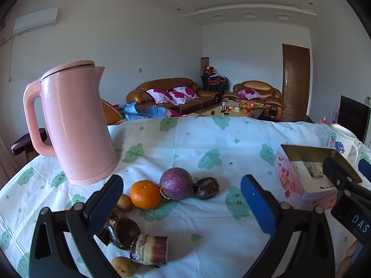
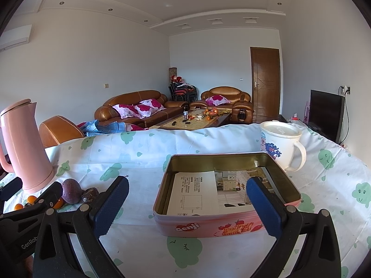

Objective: Organize fruits

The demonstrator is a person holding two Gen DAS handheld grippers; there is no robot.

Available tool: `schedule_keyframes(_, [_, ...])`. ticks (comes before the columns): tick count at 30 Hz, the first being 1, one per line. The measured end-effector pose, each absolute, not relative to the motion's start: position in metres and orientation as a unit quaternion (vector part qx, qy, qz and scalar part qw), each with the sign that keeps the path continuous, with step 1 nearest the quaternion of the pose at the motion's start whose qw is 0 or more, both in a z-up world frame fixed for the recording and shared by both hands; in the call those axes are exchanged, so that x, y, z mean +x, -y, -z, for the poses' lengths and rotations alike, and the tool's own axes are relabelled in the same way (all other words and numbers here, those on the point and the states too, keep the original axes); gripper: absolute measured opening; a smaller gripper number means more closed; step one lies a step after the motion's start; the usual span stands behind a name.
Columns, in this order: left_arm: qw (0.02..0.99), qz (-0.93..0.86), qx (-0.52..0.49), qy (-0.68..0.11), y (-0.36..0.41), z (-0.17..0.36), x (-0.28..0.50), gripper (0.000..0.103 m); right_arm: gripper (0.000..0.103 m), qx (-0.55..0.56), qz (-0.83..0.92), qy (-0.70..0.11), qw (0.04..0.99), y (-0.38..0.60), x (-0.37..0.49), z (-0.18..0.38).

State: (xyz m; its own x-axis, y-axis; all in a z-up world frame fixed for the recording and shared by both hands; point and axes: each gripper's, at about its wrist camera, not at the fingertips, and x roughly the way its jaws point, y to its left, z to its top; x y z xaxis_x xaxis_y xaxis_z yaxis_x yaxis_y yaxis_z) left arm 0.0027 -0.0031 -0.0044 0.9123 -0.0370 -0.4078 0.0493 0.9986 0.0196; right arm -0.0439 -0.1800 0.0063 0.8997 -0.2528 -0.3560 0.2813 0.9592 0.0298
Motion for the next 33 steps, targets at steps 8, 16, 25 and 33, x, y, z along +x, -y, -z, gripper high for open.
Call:
schedule_keyframes(8, [0.978,0.022,0.015,-0.208,0.004,0.005,0.003,0.103,0.102,0.042,0.129,-0.177,0.975,0.18,-0.044,-0.007])
schedule_keyframes(16, [0.978,0.028,0.015,-0.205,0.007,0.005,0.0,0.103,0.102,0.042,0.125,-0.177,0.975,0.178,-0.044,-0.007])
schedule_keyframes(25, [0.974,0.027,0.053,-0.217,-0.006,0.0,-0.024,0.103,0.098,0.033,0.071,-0.178,0.981,0.173,-0.042,-0.007])
schedule_keyframes(33, [0.964,-0.046,0.085,-0.246,-0.108,-0.007,-0.058,0.103,0.058,0.061,-0.094,-0.261,0.959,0.142,-0.027,0.006])
